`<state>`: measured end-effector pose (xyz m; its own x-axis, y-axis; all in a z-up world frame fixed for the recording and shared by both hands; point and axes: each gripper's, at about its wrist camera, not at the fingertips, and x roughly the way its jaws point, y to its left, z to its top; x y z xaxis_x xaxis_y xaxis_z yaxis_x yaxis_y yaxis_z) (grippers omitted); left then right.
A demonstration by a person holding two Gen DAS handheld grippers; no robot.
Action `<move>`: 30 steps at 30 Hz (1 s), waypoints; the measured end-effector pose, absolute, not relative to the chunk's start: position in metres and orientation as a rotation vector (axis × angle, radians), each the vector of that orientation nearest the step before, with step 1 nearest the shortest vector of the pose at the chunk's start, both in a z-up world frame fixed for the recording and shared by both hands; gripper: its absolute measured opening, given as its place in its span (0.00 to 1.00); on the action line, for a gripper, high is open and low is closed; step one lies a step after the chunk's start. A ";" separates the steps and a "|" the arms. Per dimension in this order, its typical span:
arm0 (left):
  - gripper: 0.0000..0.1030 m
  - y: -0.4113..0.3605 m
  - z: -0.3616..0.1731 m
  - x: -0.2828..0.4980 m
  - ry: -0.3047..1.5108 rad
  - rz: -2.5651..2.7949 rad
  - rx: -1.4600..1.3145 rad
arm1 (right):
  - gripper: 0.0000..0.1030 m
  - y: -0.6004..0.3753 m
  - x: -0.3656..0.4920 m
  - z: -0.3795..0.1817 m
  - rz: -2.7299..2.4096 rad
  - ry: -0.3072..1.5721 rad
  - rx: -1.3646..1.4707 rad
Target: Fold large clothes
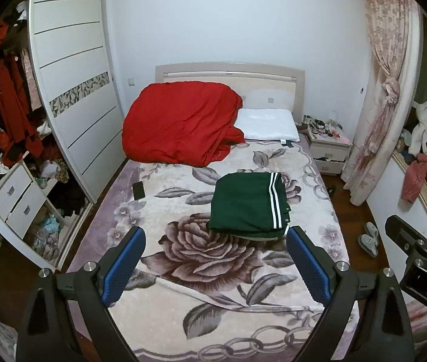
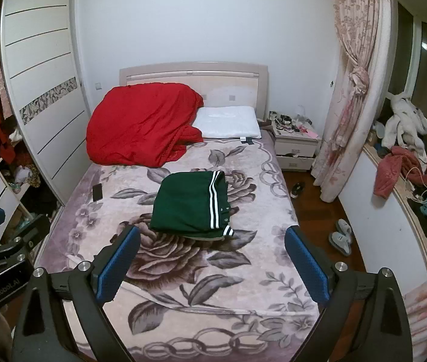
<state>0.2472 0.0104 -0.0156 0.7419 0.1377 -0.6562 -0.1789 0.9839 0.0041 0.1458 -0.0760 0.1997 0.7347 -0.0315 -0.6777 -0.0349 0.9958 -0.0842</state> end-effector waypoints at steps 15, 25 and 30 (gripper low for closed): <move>0.93 0.009 -0.005 0.240 0.689 0.164 -0.041 | 0.96 -0.069 0.127 0.208 -0.018 0.717 -0.097; 0.93 0.008 -0.001 0.237 0.685 0.159 -0.042 | 0.96 -0.071 0.116 0.208 -0.035 0.716 -0.091; 0.93 0.007 -0.001 0.236 0.685 0.157 -0.039 | 0.96 -0.071 0.111 0.207 -0.041 0.715 -0.088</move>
